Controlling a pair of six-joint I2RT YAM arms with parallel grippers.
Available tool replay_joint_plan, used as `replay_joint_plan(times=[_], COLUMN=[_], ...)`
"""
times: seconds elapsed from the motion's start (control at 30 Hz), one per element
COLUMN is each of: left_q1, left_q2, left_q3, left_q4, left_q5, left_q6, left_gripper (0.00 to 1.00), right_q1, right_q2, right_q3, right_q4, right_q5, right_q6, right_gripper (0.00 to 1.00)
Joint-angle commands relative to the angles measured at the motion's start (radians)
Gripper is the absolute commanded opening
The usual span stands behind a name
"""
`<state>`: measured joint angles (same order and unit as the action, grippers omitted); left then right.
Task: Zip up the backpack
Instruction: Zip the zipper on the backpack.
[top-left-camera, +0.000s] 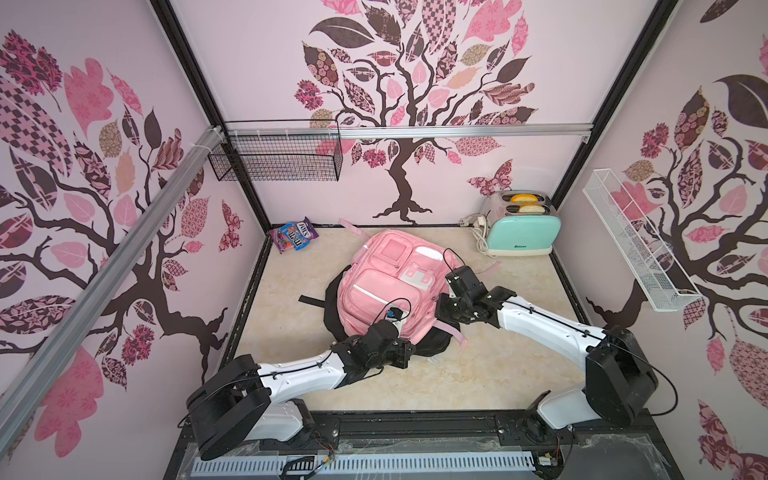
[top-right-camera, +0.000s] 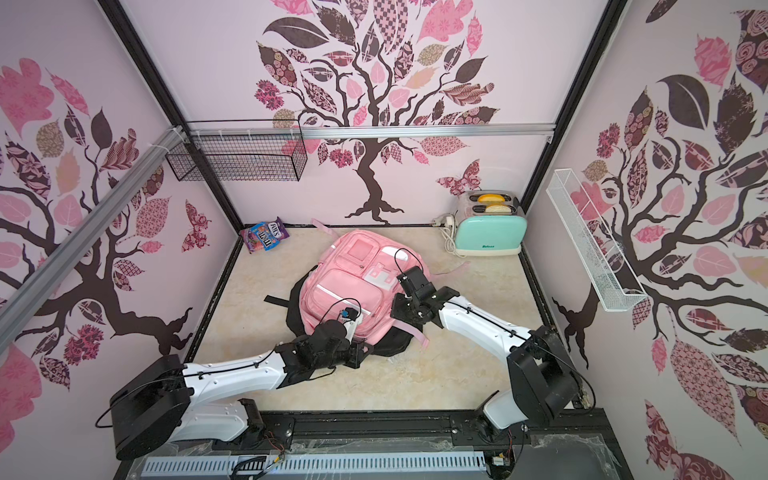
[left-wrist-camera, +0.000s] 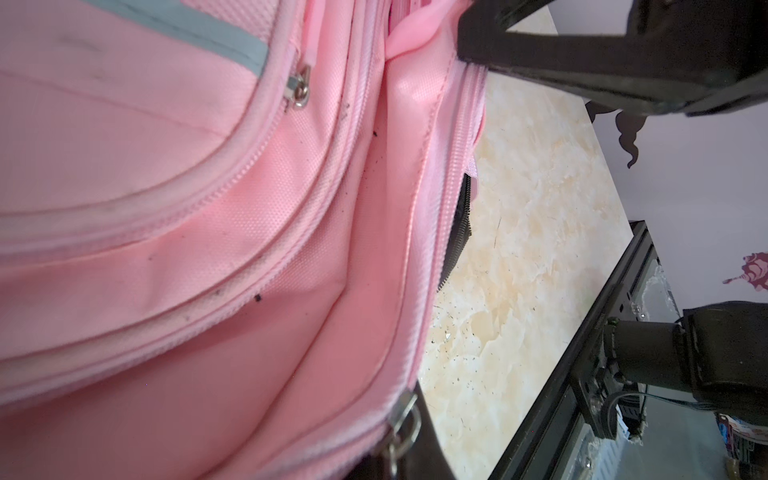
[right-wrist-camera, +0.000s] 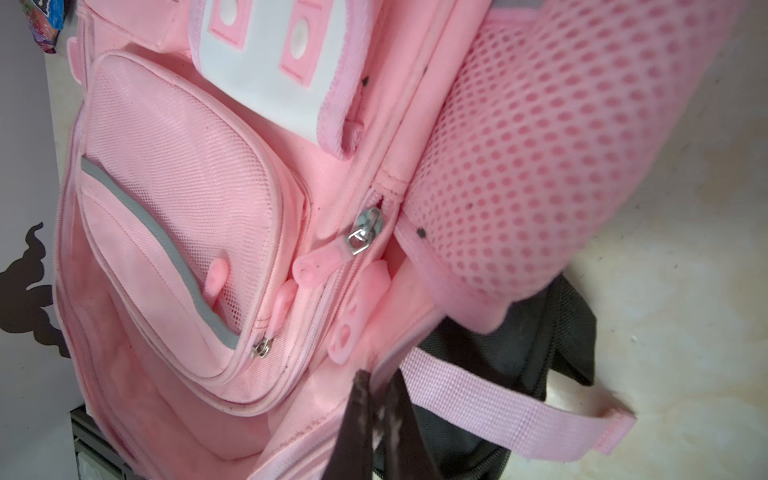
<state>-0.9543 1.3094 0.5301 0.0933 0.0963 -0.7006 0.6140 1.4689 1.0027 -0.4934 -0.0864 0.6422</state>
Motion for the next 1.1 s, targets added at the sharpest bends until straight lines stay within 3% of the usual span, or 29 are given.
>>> replay_joint_plan(times=[0.0, 0.07, 0.1, 0.2, 0.27, 0.3, 0.33, 0.37, 0.7, 1.07], left_q1=[0.0, 0.001, 0.002, 0.002, 0.003, 0.002, 0.003, 0.002, 0.003, 0.002], left_q2=[-0.014, -0.012, -0.01, 0.004, 0.025, 0.039, 0.055, 0.066, 0.078, 0.076], left_q3=[-0.007, -0.01, -0.014, -0.023, -0.029, -0.033, -0.032, -0.032, -0.062, -0.073], left_q4=[-0.055, -0.046, -0.039, -0.011, 0.017, 0.038, 0.054, 0.061, 0.204, 0.27], left_q5=[0.007, 0.007, 0.006, 0.003, -0.002, 0.002, 0.009, 0.014, 0.054, 0.127], left_q6=[0.006, 0.002, -0.003, -0.016, -0.033, -0.039, -0.044, -0.049, -0.077, -0.093], left_gripper=[0.0, 0.0, 0.0, 0.0, 0.0, 0.0, 0.0, 0.0, 0.0, 0.0], right_q1=[-0.033, -0.032, -0.032, -0.035, -0.035, -0.034, -0.032, -0.029, 0.059, 0.061], right_q2=[-0.01, -0.024, -0.035, -0.071, -0.102, -0.114, -0.126, -0.136, -0.233, -0.189], right_q3=[0.028, 0.017, 0.008, -0.03, -0.07, -0.097, -0.115, -0.135, -0.352, -0.332], right_q4=[0.065, 0.077, 0.081, 0.097, 0.118, 0.135, 0.144, 0.148, 0.298, 0.381], right_q5=[0.06, 0.025, 0.008, -0.07, -0.112, -0.137, -0.155, -0.164, -0.138, -0.148], right_q6=[-0.012, -0.006, 0.001, 0.058, 0.124, 0.157, 0.185, 0.21, 0.4, 0.373], right_gripper=[0.0, 0.0, 0.06, 0.35, 0.46, 0.7, 0.81, 0.84, 0.86, 0.86])
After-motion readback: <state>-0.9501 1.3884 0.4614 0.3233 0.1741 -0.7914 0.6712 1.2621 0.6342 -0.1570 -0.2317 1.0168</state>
